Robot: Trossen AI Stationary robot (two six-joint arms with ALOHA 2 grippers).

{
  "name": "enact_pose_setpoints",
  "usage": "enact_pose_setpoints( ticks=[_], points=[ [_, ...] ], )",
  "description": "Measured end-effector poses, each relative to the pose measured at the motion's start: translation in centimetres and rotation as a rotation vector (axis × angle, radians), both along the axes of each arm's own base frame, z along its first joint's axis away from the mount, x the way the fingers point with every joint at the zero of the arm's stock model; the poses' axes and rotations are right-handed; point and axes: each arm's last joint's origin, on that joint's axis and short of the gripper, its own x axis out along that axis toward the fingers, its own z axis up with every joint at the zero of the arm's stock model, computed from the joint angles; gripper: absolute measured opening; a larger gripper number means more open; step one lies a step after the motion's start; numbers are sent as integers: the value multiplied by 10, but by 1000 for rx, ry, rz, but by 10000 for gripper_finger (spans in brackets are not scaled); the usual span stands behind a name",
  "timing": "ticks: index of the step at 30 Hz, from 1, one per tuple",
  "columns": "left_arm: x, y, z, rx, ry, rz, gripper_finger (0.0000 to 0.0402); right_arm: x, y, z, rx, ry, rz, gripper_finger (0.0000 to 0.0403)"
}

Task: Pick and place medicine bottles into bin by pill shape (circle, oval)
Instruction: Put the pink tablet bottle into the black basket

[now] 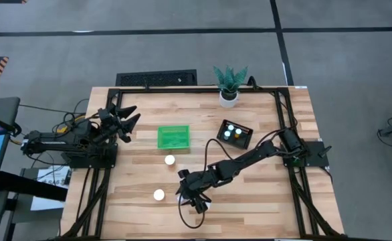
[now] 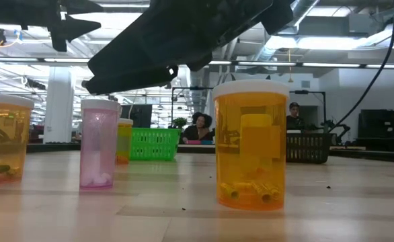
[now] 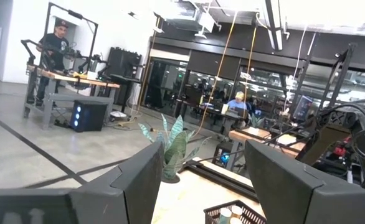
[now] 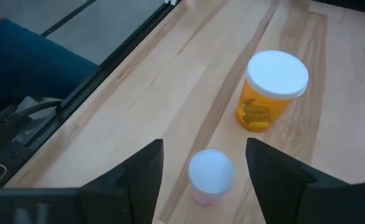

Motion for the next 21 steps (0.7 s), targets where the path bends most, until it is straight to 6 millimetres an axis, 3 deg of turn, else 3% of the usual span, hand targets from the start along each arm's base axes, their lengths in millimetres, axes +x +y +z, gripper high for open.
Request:
enact_pose_setpoints(
  ticks=[17, 21],
  points=[
    [-1, 0, 4, 19, -33, 6, 220, 0, 4, 2, 73, 6, 3, 232],
    [-1, 0, 5, 26, -37, 8, 220, 5, 2, -11, 94, 13, 2, 229]
  ],
)
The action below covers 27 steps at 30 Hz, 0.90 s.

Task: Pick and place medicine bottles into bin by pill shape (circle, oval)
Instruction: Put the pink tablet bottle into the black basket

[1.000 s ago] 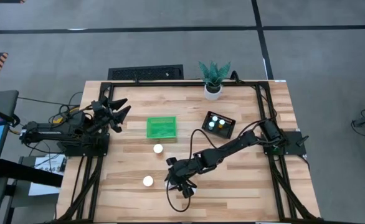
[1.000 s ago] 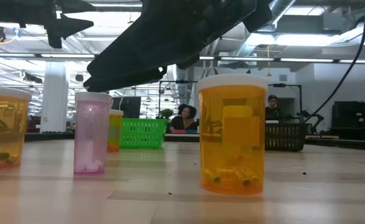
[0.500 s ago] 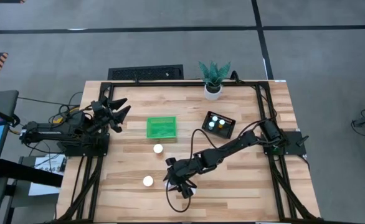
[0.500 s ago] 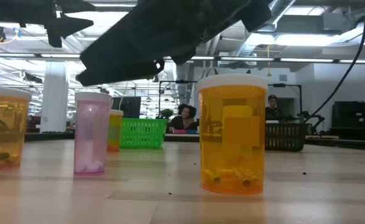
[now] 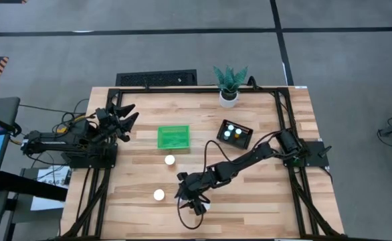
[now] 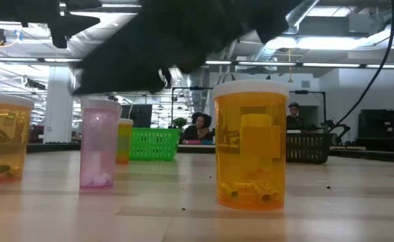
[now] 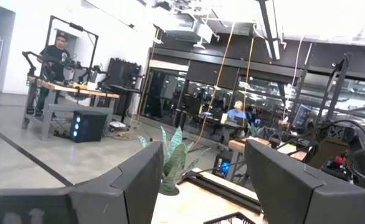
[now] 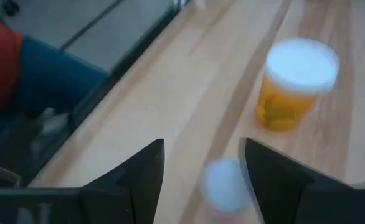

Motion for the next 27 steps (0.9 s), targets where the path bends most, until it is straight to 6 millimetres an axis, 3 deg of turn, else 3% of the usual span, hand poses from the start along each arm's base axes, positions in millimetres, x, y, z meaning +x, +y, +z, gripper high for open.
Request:
enact_pose_setpoints(
  ticks=[6, 17, 21, 27],
  points=[
    [0, 0, 0, 13, 7, 4, 220, 2, -6, -16, 46, 70, 18, 229],
    [-1, 0, 2, 15, -9, 5, 220, 3, -8, -13, 51, 71, 11, 218],
    [-1, 0, 2, 15, -9, 5, 220, 3, -8, -14, 47, 74, 2, 187],
    [-1, 0, 2, 6, -14, 2, 220, 3, -10, -14, 66, 97, -27, 110]
  ],
)
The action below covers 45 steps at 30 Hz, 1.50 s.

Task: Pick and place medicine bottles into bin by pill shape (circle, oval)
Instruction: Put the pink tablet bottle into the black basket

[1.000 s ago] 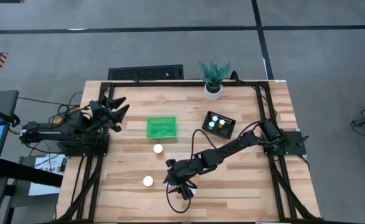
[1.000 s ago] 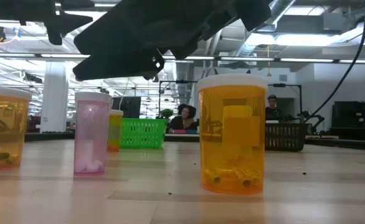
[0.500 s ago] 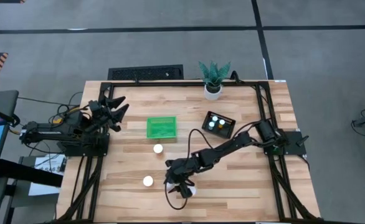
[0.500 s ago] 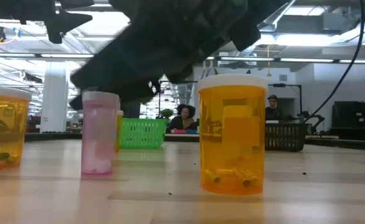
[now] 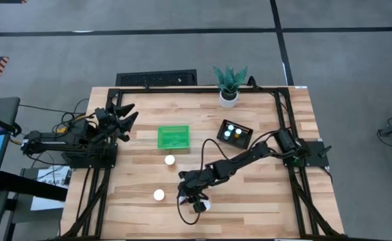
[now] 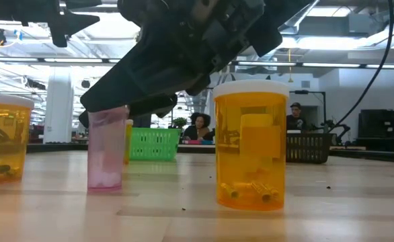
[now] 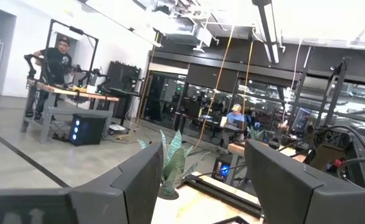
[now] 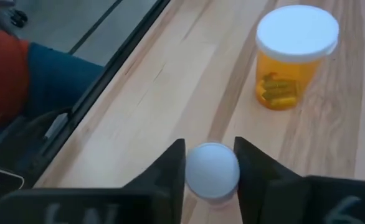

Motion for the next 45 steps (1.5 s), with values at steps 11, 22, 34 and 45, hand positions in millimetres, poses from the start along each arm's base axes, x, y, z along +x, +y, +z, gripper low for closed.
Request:
enact_pose_setpoints(
  ticks=[11, 22, 34, 45],
  points=[
    [0, 0, 0, -14, -8, -5, 220, -11, -8, 38, -70, -29, -12, 131],
    [0, 0, 0, -23, -15, -14, 220, -90, -60, 150, -240, 80, -95, 114],
    [0, 0, 0, -23, -14, -13, 220, -226, -126, 129, -329, 66, -634, 128],
    [0, 0, 0, -25, -14, -8, 220, -256, -161, 68, -220, 48, -835, 134]
  ],
)
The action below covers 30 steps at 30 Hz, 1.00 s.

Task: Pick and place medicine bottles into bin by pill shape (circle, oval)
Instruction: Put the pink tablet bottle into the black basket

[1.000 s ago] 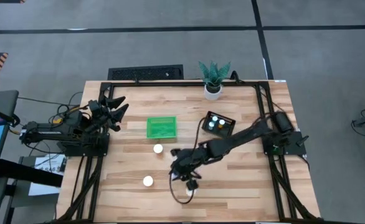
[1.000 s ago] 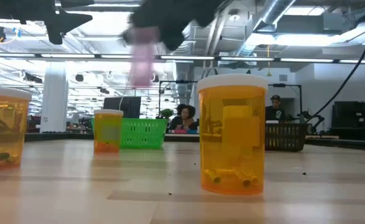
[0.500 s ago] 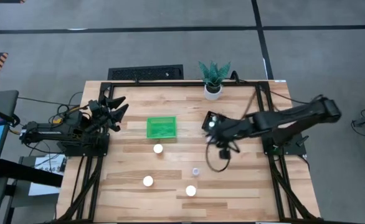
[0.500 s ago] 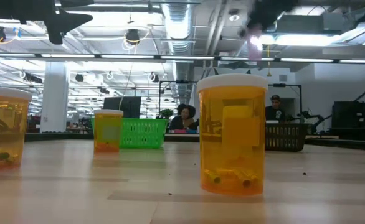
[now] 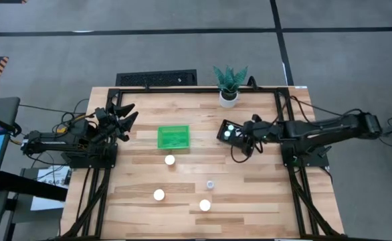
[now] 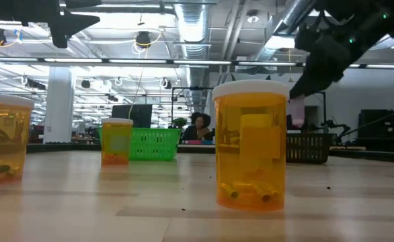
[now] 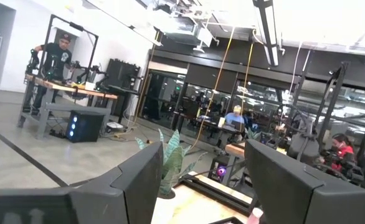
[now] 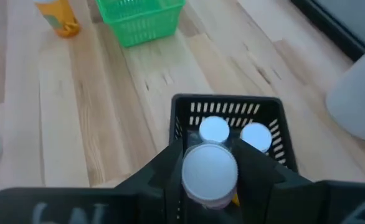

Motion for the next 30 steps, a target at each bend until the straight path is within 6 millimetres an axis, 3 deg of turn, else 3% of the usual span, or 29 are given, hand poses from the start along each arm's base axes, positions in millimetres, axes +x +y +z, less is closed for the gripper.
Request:
enact_pose_setpoints(
  ticks=[17, 30],
  points=[
    [0, 0, 0, -2, -1, -1, 220, -9, 0, -44, 37, -100, -19, 133],
    [0, 0, 0, -3, -1, -1, 220, -18, -1, -62, 58, -129, -39, 133]
  ],
)
